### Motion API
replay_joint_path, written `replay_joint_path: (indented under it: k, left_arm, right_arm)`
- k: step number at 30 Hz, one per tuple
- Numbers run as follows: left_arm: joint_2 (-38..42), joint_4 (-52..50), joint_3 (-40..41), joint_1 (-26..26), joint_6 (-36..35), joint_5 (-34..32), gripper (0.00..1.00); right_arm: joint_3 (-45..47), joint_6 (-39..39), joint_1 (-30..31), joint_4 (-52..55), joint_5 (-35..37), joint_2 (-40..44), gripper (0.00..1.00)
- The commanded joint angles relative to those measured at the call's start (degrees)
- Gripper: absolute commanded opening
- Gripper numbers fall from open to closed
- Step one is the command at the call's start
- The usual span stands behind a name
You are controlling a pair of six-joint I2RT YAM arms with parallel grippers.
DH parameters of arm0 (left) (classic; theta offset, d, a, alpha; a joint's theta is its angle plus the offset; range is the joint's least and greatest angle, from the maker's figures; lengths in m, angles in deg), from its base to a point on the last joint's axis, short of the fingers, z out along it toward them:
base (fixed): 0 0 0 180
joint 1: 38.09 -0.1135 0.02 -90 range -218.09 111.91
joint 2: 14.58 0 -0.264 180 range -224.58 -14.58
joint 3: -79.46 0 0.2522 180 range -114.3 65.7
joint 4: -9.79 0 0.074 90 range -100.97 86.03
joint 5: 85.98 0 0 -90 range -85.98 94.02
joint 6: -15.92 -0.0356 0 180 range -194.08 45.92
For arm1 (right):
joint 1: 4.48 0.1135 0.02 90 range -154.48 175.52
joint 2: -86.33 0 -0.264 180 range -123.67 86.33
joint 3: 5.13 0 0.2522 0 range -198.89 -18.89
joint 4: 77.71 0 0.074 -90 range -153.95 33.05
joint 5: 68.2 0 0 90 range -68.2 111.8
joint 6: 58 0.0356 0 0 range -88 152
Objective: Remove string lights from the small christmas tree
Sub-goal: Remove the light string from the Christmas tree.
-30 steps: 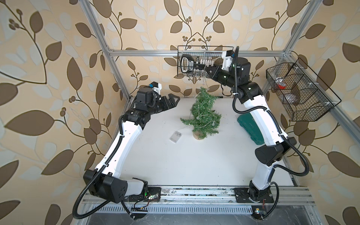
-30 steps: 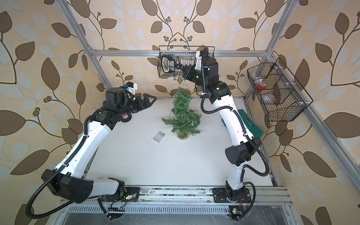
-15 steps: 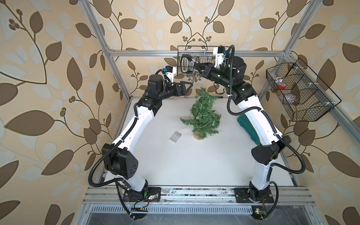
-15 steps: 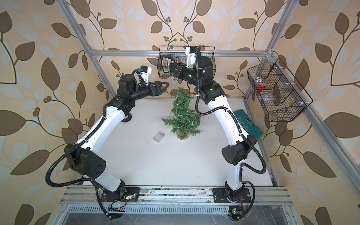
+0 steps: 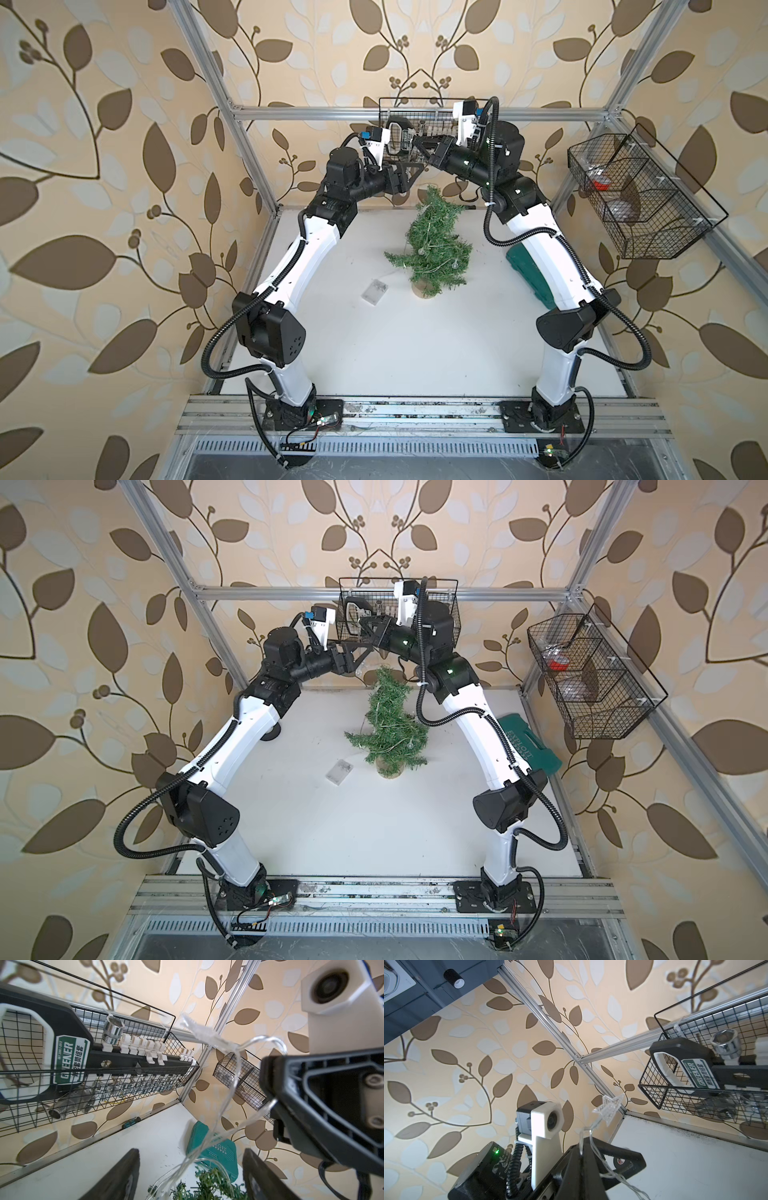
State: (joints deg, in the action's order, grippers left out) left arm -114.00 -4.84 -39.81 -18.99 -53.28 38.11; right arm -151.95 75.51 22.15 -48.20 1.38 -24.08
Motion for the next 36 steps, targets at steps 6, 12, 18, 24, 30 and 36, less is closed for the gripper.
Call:
replay_joint_path:
  k: [6, 12, 18, 24, 30, 36]
  left_arm:
    - [-1.1, -1.0, -4.4, 0.0, -3.2, -0.1, 0.59]
    - [-1.4, -1.2, -4.9, 0.0, -3.6, -1.2, 0.29]
    - [-1.6, -1.1, -5.4, 0.0, -3.3, -1.9, 0.21]
    - [-1.6, -2.3, -6.2, 0.0, -3.2, -2.4, 0.02]
    - [0.7, -9.7, -7.6, 0.0, -1.9, -12.1, 0.0]
    - [5.1, -14.5, -8.3, -0.1, -0.8, -18.5, 0.0]
  right_arm:
    - [1.7, 0.5, 0.3, -1.9, -1.0, 2.2, 0.0]
    - [3.8, 0.7, 0.3, -2.7, -1.1, 3.1, 0.0]
    - [4.6, 0.6, 0.3, -2.8, -1.1, 3.8, 0.0]
    - [5.7, 0.4, 0.1, -3.0, -0.9, 4.7, 0.0]
    - [7.0, 0.6, -0.4, -3.0, -0.8, 5.6, 0.15]
    - [10.7, 0.7, -3.2, -2.7, -1.6, 9.2, 0.36]
